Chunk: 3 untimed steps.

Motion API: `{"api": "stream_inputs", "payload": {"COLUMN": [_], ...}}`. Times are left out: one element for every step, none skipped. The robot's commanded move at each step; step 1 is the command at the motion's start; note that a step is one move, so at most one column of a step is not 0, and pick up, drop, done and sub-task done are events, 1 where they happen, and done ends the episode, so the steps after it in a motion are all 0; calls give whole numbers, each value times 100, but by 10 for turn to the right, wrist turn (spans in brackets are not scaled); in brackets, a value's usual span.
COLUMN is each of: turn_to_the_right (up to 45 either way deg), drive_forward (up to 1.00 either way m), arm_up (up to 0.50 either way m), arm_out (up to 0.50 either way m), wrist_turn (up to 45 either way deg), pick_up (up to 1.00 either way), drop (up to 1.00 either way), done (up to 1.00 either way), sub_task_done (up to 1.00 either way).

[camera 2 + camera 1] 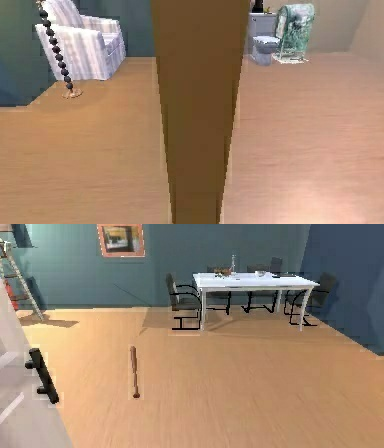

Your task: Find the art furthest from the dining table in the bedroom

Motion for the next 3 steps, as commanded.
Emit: {"api": "stream_inputs", "payload": {"turn_to_the_right": [450,-450,-420], "drive_forward": [0,0,0], "arm_up": [0,0,0], "arm_out": [0,0,0], "wrist_turn": [0,0,0], "pick_up": [0,0,0], "drop": [0,0,0], "done": [0,0,0], "sub_task_done": [0,0,0]}}
